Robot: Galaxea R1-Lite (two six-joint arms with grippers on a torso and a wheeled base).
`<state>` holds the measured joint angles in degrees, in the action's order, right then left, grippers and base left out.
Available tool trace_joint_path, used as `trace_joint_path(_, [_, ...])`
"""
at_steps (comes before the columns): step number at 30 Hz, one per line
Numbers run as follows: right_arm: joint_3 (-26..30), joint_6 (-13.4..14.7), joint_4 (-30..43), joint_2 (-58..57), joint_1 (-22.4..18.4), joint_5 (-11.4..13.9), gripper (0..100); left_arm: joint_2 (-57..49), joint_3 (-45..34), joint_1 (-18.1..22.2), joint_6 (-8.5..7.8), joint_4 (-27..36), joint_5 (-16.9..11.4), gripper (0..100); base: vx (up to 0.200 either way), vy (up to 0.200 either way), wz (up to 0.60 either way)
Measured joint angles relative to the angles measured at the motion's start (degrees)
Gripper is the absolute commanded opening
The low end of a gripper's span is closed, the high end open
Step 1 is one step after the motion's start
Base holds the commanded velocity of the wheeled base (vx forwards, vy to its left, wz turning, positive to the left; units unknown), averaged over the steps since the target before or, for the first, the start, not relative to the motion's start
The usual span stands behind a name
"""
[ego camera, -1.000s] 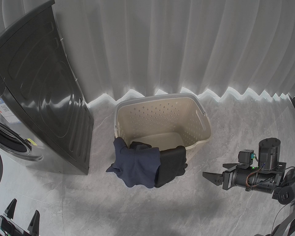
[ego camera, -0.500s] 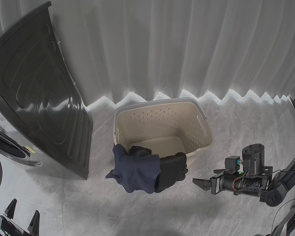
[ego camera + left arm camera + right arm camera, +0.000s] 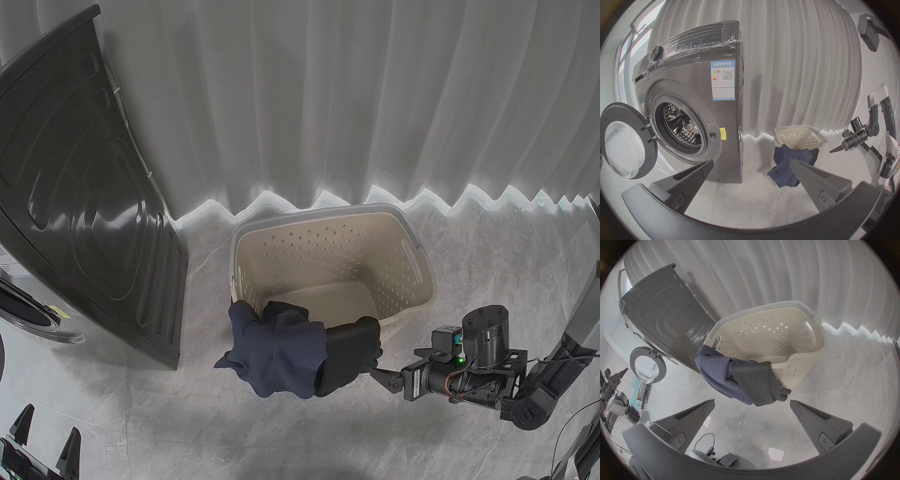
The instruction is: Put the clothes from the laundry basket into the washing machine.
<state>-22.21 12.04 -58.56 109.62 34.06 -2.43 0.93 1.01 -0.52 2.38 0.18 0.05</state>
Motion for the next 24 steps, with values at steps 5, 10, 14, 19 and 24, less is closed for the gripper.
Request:
trace_joint_path(5, [-2.2,0.1,-0.1,1.6,0.7,-0.1,100,0.0,0.0,0.0,0.02,0.0,0.0,100,0.0,0.0,0.0])
trace_joint_path(10, [-5.3,0.2,-0.1,3.6,1.3,-0.2,100,0.0,0.0,0.0,0.24,0.0,0.0,100,0.0,0.0,0.0])
trace_joint_path(14, [-7.2,0.2,-0.1,5.2,1.4,-0.3,100,0.0,0.0,0.0,0.33,0.0,0.0,100,0.0,0.0,0.0])
trace_joint_path(19, [-11.1,0.1,-0.1,8.2,1.2,-0.9,100,0.0,0.0,0.0,0.4,0.0,0.1,100,0.0,0.0,0.0])
trace_joint_path(24, [-15.0,0.0,-0.1,11.7,0.5,-1.1,100,0.0,0.0,0.0,0.44,0.0,0.1,100,0.0,0.0,0.0])
